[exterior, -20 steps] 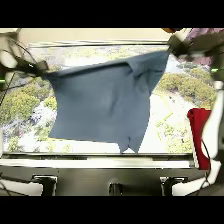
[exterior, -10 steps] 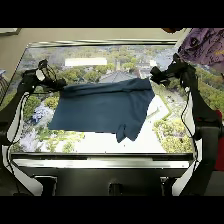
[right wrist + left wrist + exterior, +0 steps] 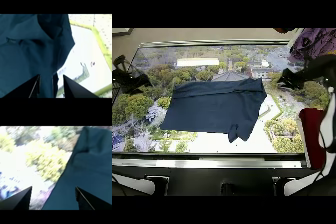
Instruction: Fold the clothes and pants, and hang the long-sleeved shirts on hangers.
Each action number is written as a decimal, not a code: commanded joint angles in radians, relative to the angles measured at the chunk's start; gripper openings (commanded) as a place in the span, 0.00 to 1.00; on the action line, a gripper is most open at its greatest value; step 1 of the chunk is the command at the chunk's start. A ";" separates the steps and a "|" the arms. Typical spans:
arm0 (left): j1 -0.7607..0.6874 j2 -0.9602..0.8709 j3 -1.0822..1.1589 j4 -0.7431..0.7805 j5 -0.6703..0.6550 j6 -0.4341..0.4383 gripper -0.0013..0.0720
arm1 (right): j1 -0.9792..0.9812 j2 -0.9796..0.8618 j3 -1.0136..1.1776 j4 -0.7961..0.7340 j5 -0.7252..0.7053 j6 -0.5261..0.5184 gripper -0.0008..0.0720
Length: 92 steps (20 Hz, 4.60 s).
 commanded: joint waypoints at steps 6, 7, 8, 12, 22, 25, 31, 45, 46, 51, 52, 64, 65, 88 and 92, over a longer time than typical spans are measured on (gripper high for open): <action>0.115 0.290 -0.422 -0.078 -0.008 0.012 0.86 | -0.035 0.447 -0.999 0.194 0.094 -0.216 0.49; 0.115 0.304 -0.453 -0.092 0.004 0.011 0.86 | -0.005 0.480 -1.086 0.195 0.137 -0.220 0.50; 0.115 0.313 -0.476 -0.103 0.008 0.005 0.86 | 0.030 0.504 -1.160 0.200 0.181 -0.220 0.50; 0.111 0.315 -0.488 -0.122 0.009 0.002 0.86 | 0.149 0.513 -1.283 0.216 0.309 -0.219 0.50; 0.111 0.314 -0.488 -0.122 0.016 0.002 0.86 | 0.192 0.512 -1.284 0.375 0.542 -0.217 0.56; 0.113 0.314 -0.488 -0.122 0.026 0.002 0.86 | 0.193 0.475 -1.284 0.410 0.527 -0.222 0.57; 0.178 0.317 -0.499 -0.157 0.015 0.055 0.86 | 0.326 0.428 -1.278 0.408 0.537 -0.227 0.07; 0.295 0.315 -0.964 -0.433 0.217 0.403 0.86 | 0.196 0.702 -1.107 0.064 0.378 0.018 0.05; 0.294 0.311 -0.966 -0.433 0.227 0.411 0.86 | 0.196 0.709 -1.107 0.061 0.378 0.018 0.05; 0.257 0.270 -0.966 -0.440 0.257 0.423 0.83 | 0.196 0.724 -1.107 0.062 0.350 0.018 0.05; 0.240 0.257 -0.966 -0.444 0.268 0.425 0.83 | 0.196 0.732 -1.107 0.062 0.346 0.018 0.05; 0.098 0.285 -0.669 -0.529 0.290 0.365 0.04 | 0.196 0.829 -0.892 0.001 0.418 0.055 0.05; 0.083 0.299 -0.566 -0.529 0.290 0.345 0.04 | 0.196 0.820 -0.813 -0.005 0.437 0.045 0.05; 0.056 0.899 -0.097 0.093 0.034 0.085 0.04 | 0.196 0.870 0.159 -0.267 0.031 0.230 0.05; 0.021 0.676 -0.264 0.002 0.085 0.172 0.04 | 0.197 0.607 0.110 -0.270 -0.061 0.230 0.05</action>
